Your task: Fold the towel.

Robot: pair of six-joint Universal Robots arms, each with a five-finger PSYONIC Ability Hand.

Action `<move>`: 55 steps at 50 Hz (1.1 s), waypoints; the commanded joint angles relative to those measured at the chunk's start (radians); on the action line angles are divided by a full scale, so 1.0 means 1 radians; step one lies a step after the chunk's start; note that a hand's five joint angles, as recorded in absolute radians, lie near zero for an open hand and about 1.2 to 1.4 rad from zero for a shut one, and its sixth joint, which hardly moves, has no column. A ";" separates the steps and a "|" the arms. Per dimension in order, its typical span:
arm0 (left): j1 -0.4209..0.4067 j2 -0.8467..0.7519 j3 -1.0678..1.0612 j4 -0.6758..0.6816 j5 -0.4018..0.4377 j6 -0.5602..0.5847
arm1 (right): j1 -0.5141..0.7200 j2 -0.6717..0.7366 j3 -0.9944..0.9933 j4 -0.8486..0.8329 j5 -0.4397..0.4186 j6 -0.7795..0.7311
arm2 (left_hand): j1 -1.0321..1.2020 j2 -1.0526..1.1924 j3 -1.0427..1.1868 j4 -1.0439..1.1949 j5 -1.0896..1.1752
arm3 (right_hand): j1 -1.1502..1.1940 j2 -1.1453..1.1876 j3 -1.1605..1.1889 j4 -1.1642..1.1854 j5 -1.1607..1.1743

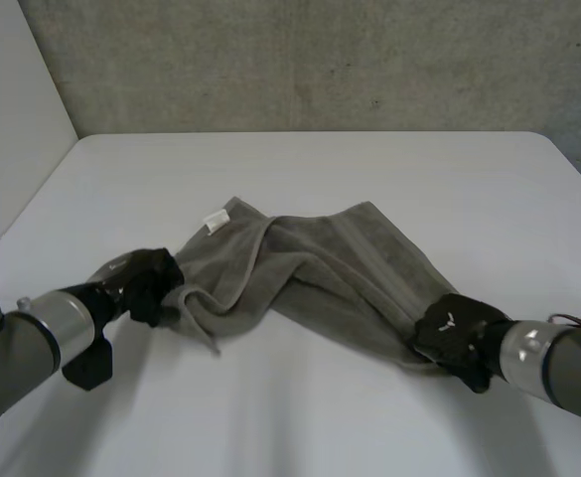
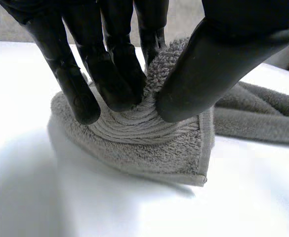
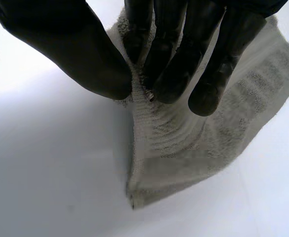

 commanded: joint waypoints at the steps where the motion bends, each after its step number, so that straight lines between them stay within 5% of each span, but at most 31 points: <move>1: 0.002 0.112 -0.039 -0.002 0.007 0.008 | -0.124 -0.171 0.057 0.094 -0.170 -0.007 | 0.111 0.059 0.056 0.033 0.098 | 0.077 0.074 0.054 0.055 0.056; 7: 0.006 0.168 -0.049 -0.002 0.015 0.006 | -0.233 -0.239 0.108 0.160 -0.310 -0.025 | 0.111 0.059 0.056 0.033 0.098 | 0.077 0.074 0.054 0.055 0.056; 15: -0.005 0.214 -0.050 -0.004 0.015 0.003 | -0.274 -0.245 0.175 0.185 -0.301 -0.153 | 0.111 0.059 0.056 0.033 0.098 | 0.051 0.049 0.029 0.030 0.031; 16: -0.007 0.217 -0.050 -0.002 0.015 0.003 | -0.278 -0.243 0.179 0.183 -0.304 -0.174 | 0.111 0.059 0.056 0.033 0.098 | -0.478 -0.480 -0.500 -0.499 -0.498; 17: -0.004 0.217 -0.049 0.000 0.015 0.002 | -0.278 -0.243 0.179 0.183 -0.304 -0.174 | 0.111 0.059 0.056 0.033 0.098 | -0.483 -0.486 -0.506 -0.505 -0.504; 18: -0.004 0.217 -0.049 0.000 0.015 0.002 | -0.290 -0.245 0.182 0.183 -0.311 -0.183 | 0.111 0.059 0.056 0.033 0.098 | -0.963 -0.965 -0.985 -0.984 -0.983; 19: -0.001 0.217 -0.049 0.000 0.015 0.002 | -0.302 -0.248 0.179 0.177 -0.316 -0.182 | 0.111 0.059 0.056 0.033 0.098 | -1.145 -1.148 -1.168 -1.167 -1.166; 28: 0.009 0.203 -0.052 0.016 0.012 0.000 | -0.294 -0.236 0.113 0.168 -0.322 -0.076 | 0.111 0.059 0.056 0.033 0.098 | -1.145 -1.148 -1.168 -1.167 -1.166; 41: -0.004 0.275 -0.094 0.007 0.032 0.008 | -0.259 -0.159 -0.041 0.053 -0.325 0.269 | 0.111 0.059 0.056 0.033 0.098 | -1.145 -1.148 -1.168 -1.167 -1.166; 46: -0.001 0.291 -0.110 0.010 0.049 0.008 | -0.146 -0.038 -0.143 -0.013 -0.283 0.500 | 0.111 0.059 0.056 0.033 0.098 | -1.145 -1.148 -1.168 -1.167 -1.166; 55: 0.007 0.280 -0.110 0.021 0.049 0.006 | -0.015 0.106 -0.223 -0.101 -0.155 0.634 | 0.111 0.059 0.056 0.033 0.098 | -1.145 -1.148 -1.168 -1.167 -1.166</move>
